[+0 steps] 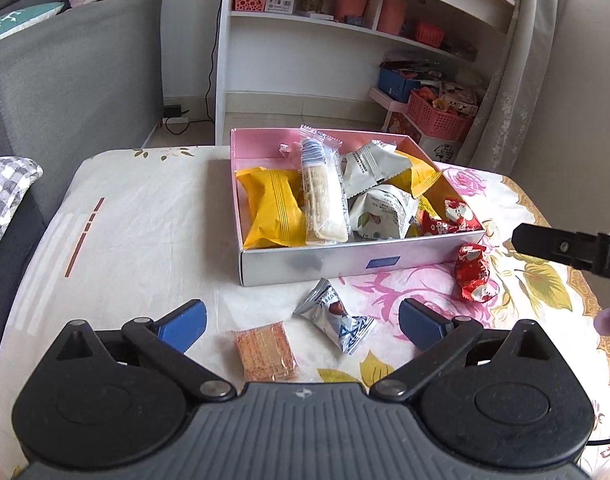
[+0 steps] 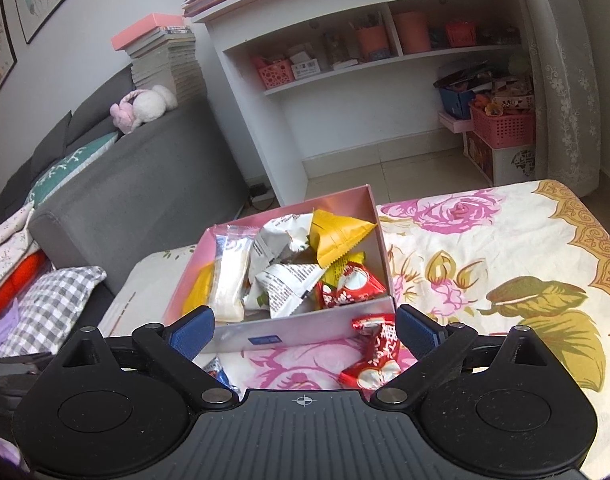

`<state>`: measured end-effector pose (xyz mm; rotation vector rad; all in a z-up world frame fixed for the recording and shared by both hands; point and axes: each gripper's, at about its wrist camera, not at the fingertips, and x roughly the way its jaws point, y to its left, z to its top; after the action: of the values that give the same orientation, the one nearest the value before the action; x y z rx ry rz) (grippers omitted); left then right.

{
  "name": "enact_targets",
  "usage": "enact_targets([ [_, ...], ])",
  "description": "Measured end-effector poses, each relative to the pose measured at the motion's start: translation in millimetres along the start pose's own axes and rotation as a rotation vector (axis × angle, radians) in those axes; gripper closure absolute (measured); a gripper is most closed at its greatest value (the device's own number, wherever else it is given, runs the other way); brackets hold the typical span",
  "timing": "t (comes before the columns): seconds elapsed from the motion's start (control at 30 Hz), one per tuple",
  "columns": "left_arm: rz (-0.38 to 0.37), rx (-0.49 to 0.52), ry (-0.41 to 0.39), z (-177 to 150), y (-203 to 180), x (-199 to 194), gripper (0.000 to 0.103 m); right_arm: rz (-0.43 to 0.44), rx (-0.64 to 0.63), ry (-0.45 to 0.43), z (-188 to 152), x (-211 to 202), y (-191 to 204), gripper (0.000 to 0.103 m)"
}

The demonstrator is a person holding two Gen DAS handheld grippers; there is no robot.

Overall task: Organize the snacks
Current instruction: 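Withdraw both open tools toward the loose candies beside the box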

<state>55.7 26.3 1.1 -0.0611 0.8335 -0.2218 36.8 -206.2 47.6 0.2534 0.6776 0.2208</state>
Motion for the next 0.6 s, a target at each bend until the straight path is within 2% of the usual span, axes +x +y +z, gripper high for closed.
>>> enact_targets([
  [0.07, 0.017, 0.014, 0.004, -4, -1, 0, 0.000, -0.055, -0.052, 0.022, -7, 3, 3, 0.003],
  [0.17, 0.029, 0.016, -0.002, -11, -2, -1, 0.000, -0.084, -0.090, 0.019, -14, 2, 4, 0.003],
  [0.47, 0.011, 0.012, -0.023, -26, -15, 1, 0.002, -0.118, -0.033, 0.058, -26, 8, -10, 0.003],
  [0.57, -0.020, 0.002, -0.021, -31, -20, 5, 0.008, -0.128, -0.031, 0.076, -28, 11, -13, 0.003],
  [0.6, -0.037, -0.003, -0.015, -32, -21, 7, 0.013, -0.133, -0.036, 0.082, -29, 13, -13, 0.003],
])
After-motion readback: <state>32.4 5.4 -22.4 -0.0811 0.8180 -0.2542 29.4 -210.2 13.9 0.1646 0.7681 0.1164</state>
